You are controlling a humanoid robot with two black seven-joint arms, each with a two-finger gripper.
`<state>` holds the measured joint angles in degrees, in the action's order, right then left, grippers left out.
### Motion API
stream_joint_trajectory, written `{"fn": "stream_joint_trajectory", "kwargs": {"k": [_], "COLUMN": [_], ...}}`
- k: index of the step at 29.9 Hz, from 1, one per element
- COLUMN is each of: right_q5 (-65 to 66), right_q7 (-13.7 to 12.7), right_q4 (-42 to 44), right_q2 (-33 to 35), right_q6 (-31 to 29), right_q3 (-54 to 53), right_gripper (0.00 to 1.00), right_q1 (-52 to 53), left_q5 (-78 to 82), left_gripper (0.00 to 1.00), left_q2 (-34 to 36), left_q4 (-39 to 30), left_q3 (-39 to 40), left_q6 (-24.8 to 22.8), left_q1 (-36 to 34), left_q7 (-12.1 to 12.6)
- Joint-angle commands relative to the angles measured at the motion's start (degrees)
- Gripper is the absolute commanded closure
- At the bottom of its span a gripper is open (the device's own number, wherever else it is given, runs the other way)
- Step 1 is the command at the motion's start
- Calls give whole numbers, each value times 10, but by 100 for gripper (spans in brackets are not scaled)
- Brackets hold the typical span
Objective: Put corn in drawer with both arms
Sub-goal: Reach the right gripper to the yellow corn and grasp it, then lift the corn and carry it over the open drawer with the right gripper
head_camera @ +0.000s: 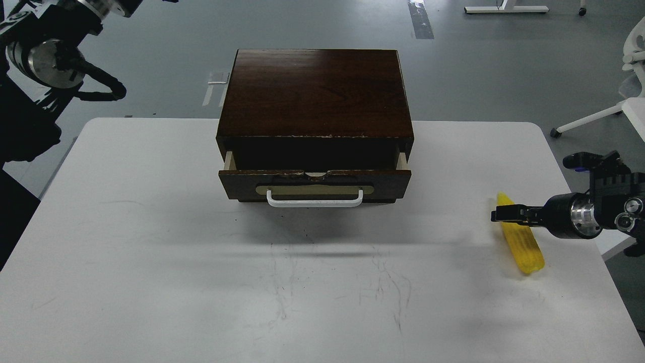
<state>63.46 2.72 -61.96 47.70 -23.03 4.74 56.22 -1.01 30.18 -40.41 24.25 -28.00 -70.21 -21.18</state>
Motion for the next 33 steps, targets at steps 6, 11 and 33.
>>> {"fn": "stream_joint_trajectory", "kwargs": {"k": [6,11,33], "right_q5": [2,1,-6], "right_q7": [-2,-2,32], "right_q4": [13,13,-37], "right_q2": [-7,-7,-10], "right_q6": [12,13,-31], "right_q3": [2,3,-4], "right_gripper": [37,51,87], "right_q1": [-16,-18,362], "left_q5": [-1,-1,-1], "left_gripper": [2,2,2], "left_q2": [0,-2,12], "left_q4": [-4,-4,-5], "left_q3": [1,1,1], "left_q6": [0,0,0], "left_q1": [0,-2,-5], "left_q7": [-3,-3,-3]}}
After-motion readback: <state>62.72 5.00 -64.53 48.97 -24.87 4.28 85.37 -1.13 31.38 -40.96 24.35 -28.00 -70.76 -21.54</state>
